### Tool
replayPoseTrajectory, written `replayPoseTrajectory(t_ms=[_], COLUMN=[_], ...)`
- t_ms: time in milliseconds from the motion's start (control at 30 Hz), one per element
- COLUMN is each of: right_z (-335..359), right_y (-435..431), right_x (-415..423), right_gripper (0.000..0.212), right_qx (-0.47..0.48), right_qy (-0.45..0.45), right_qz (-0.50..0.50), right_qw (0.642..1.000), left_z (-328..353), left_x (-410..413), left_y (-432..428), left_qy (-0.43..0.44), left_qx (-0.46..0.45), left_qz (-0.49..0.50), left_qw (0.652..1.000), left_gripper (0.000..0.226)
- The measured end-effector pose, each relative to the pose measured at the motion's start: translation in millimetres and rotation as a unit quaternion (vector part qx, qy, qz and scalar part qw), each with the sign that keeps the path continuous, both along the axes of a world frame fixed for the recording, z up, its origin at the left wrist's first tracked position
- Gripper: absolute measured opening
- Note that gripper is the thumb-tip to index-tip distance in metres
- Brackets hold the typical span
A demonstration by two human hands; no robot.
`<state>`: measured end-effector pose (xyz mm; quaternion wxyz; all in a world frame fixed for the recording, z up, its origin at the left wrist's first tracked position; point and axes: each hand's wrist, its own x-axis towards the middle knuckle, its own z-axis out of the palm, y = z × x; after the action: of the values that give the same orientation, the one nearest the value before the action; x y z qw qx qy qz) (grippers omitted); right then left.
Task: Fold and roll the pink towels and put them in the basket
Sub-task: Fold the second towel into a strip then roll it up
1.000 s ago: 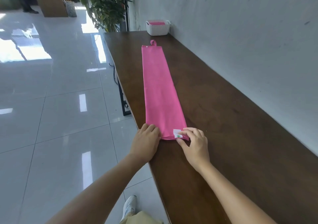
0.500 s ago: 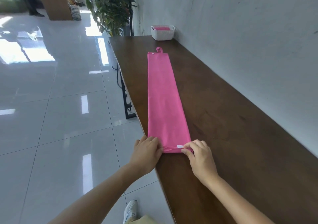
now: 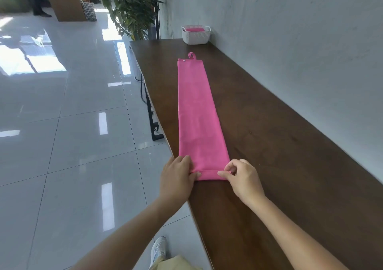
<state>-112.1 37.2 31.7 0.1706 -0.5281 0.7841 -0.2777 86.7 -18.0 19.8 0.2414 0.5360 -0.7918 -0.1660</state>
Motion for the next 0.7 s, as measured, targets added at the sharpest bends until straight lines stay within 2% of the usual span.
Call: replayPoseTrajectory(t_ms=[167,233,333,533,633,700], right_z=[-6,-10,-20,-26,-31,-33], right_y=[4,6,10,20,26,26], right_x=[-2,-3,-3,-11,-17,-19], right_gripper=[0.011,0.007,0.008,0.004,0.014,0.016], right_qx=[-0.014,-0.061,-0.148,-0.191,-0.185,-0.185], right_qy=[0.03,0.109,0.227,0.229,0.229,0.232], right_qz=[0.026,0.047,0.11,0.17,0.187,0.191], right_qw=[0.999,0.991,0.956,0.939,0.937,0.936], left_z=[-5,-9,-14,-27,-30,-29], left_x=[-1,-3,0,13,19,21], left_y=[1,1,1,2,5,6], left_qy=[-0.058,-0.054,-0.028,-0.043,-0.04,-0.04], left_qx=[-0.153,-0.174,-0.164,-0.168,-0.19,-0.21], left_qz=[-0.08,-0.094,-0.092,-0.143,-0.157,-0.154], left_qw=[0.983,0.979,0.982,0.974,0.968,0.965], left_gripper=[0.025,0.021,0.02,0.014,0.008,0.02])
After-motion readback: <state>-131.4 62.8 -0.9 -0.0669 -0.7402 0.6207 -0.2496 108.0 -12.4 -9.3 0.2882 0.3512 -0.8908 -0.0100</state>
